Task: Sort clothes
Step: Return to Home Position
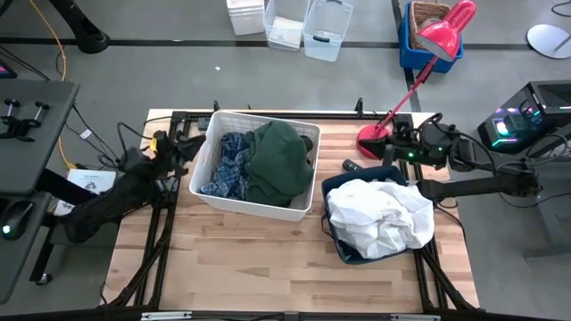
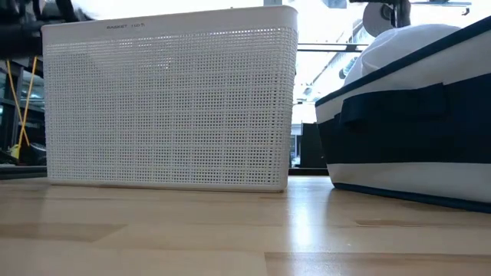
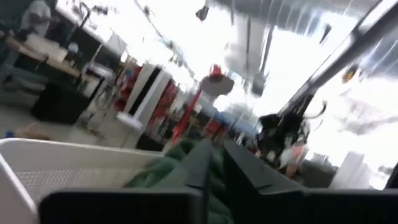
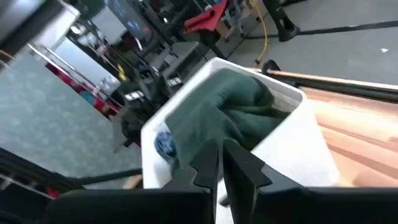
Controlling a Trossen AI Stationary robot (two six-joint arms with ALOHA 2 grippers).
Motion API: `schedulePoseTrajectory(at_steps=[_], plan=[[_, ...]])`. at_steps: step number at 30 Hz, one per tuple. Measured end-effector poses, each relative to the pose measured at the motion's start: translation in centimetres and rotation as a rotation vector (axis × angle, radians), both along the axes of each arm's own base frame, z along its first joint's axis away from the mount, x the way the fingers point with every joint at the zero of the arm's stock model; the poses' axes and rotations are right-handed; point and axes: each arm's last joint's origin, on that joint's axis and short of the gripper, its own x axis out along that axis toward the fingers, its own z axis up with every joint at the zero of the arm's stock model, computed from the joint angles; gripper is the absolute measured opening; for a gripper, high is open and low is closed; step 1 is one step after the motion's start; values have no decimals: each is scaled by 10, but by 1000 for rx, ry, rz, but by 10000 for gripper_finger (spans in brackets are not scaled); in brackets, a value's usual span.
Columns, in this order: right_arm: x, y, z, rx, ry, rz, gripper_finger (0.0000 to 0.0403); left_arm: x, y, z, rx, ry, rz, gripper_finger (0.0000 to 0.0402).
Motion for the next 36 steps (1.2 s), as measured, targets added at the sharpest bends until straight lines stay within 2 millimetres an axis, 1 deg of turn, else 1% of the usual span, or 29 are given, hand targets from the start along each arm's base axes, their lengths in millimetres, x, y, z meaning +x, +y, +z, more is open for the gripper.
schedulePoseTrajectory(at_steps=[1,2,4,7,11,17,24,31,36], plan=[[1,0,1,7,-17,-1,18,2,1,-6,-7,-37,-6,17],[2,1,2,9,-31,-2,16,3,2,-13,-24,-62,-16,10],[4,2,5,18,-64,2,6,7,4,-24,-74,-66,-36,12],[4,5,7,41,-96,12,4,10,3,-27,-86,-19,-44,3],[4,9,7,48,-99,18,1,15,-2,-30,-92,13,-80,1],[2,16,9,29,-101,70,1,19,-7,-33,-111,36,-14,0],[-12,31,13,-34,-115,204,0,21,-12,-35,-106,74,-52,0],[-31,49,3,-93,-8,369,0,21,-12,-35,-126,61,-65,0],[-52,49,0,-187,18,386,0,21,-12,-35,-125,59,-67,0]])
